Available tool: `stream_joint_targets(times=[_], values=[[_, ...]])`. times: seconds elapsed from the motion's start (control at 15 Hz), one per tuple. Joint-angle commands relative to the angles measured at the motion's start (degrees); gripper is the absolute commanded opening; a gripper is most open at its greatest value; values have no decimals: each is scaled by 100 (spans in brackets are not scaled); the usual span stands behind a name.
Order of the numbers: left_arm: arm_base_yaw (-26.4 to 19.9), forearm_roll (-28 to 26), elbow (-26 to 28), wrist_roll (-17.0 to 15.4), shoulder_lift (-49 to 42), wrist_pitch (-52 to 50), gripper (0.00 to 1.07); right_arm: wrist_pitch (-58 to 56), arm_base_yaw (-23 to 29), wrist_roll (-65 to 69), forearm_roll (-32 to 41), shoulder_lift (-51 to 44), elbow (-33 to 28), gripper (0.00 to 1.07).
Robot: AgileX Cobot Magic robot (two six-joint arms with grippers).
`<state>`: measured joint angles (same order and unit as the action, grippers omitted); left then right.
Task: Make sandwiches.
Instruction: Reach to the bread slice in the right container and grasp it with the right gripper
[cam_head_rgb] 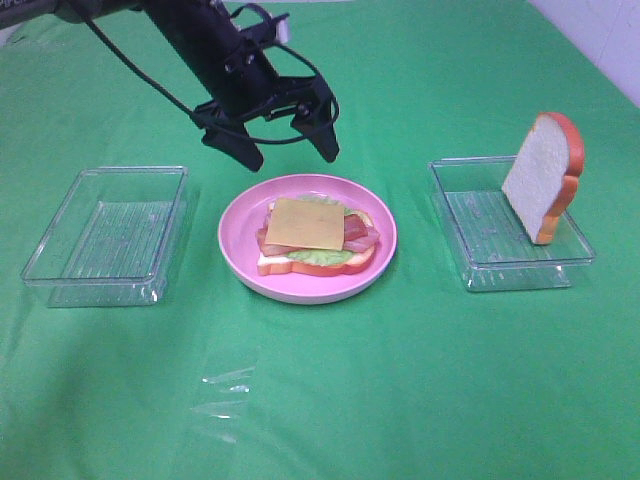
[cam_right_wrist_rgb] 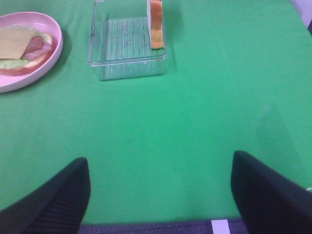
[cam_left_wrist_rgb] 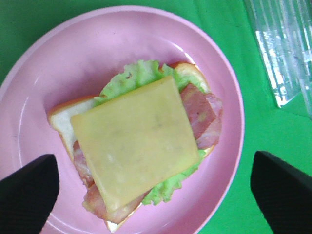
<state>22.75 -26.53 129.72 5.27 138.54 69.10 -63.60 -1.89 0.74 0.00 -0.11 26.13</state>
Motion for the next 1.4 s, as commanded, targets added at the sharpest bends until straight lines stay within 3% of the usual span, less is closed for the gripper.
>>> stream_joint_targets(times=[0.07, 0.2, 0.33, 0.47, 0.67, 0.87, 1.0, 1.07, 1.13, 1.4], values=[[11, 275, 384, -120, -80, 636, 101, 17, -23, -74, 34, -149, -17, 77], [11, 768, 435, -338, -309, 636, 101, 17, -23, -74, 34, -149, -17, 77], [6, 1839, 372, -579, -521, 636, 101, 17, -23, -74, 34, -149, -17, 77], [-367, 2452, -212, -625, -974, 636, 101, 17, -23, -74, 34, -149, -17, 77], [-1232, 2429, -1180, -619, -1599, 636, 101, 17, -23, -74, 34, -149, -17, 77], [-1868, 2372, -2005, -418, -2200, 636, 100, 17, -23, -74, 34, -149, -17, 77], [-2028, 2349, -2435, -338, -2492, 636, 100, 17, -23, -74, 34, -149, -17, 77], [-2103, 2349, -2893, -338, -2807, 636, 100, 17, -23, -74, 34, -149, -17, 77], [-2103, 2441, -3827, -332, -3443, 636, 100, 17, -23, -74, 34, -149, -17, 77], [-2103, 2412, -5575, -344, -4939, 630, 100, 17, -23, -74, 34, -149, -17, 77]])
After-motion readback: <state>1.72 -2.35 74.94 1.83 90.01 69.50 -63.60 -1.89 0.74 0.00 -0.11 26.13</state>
